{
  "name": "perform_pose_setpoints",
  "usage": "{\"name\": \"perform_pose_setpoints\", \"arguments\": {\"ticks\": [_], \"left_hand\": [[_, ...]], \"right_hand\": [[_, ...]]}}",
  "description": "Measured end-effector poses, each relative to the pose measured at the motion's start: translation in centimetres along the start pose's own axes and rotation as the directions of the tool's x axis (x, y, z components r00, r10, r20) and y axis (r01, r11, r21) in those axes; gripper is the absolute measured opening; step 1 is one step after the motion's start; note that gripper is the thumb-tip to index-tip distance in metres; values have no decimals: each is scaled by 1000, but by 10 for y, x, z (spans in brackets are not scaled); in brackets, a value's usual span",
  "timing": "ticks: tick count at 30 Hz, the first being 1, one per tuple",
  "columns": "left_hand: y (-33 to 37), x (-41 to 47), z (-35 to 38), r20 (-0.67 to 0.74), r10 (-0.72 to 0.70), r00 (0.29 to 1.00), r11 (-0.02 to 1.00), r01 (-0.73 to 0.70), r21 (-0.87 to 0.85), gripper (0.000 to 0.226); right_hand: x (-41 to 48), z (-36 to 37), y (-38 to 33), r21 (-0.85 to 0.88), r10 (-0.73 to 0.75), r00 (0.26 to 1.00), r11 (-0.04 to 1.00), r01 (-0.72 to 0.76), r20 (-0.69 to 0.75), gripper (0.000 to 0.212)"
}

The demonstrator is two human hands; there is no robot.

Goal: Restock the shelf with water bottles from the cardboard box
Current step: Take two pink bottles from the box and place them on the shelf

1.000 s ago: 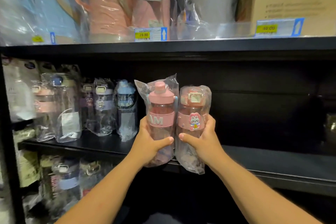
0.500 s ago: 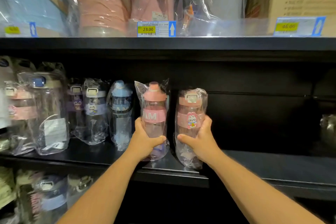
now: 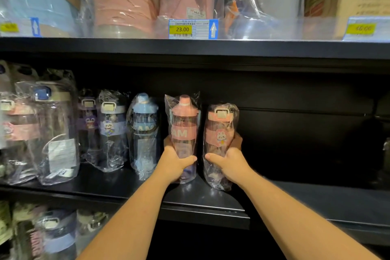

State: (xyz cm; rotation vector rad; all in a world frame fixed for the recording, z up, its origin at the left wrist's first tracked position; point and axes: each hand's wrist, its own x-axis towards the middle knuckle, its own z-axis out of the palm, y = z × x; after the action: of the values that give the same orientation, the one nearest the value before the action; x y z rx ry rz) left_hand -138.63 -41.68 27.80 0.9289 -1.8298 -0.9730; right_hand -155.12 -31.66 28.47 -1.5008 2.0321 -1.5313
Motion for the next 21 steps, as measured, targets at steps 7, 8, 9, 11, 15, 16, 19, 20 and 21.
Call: {"name": "perform_pose_setpoints", "arguments": {"ticks": [7,8,9,11,15,16,19,20,21], "left_hand": [[-4,1,-1,38,-15,999,1000,16,-23,65],[-3,-2,-1,41,-19,999,1000,20,-22,62],[-2,-4,-2,41,-22,999,999,23,-23,59],[-1,-7,-1,36,-13,999,1000,13,-19,57],[2,-9,5,48,-57,997,993,52,103,58],[2,-10,6,45,-71,996,989,64,131,61],[3,-14,7,30,-84,996,982,78,171,76],[3,-16,7,37,-87,995,977,78,201,83],[4,-18,7,49,-90,995,970,76,233,90]], "right_hand": [[9,4,3,-17,128,991,992,-127,36,32],[9,6,4,-17,133,990,991,-132,38,32],[10,7,5,-15,138,990,990,-138,36,34],[11,9,5,-16,139,990,990,-138,31,39],[11,8,0,-110,162,986,981,-158,26,50],[11,8,-2,-138,163,986,978,-158,28,52],[10,8,-3,-194,161,987,969,-155,14,55],[10,8,-3,-208,164,986,965,-159,8,56],[9,9,-3,-229,169,986,960,-163,4,56]]}}
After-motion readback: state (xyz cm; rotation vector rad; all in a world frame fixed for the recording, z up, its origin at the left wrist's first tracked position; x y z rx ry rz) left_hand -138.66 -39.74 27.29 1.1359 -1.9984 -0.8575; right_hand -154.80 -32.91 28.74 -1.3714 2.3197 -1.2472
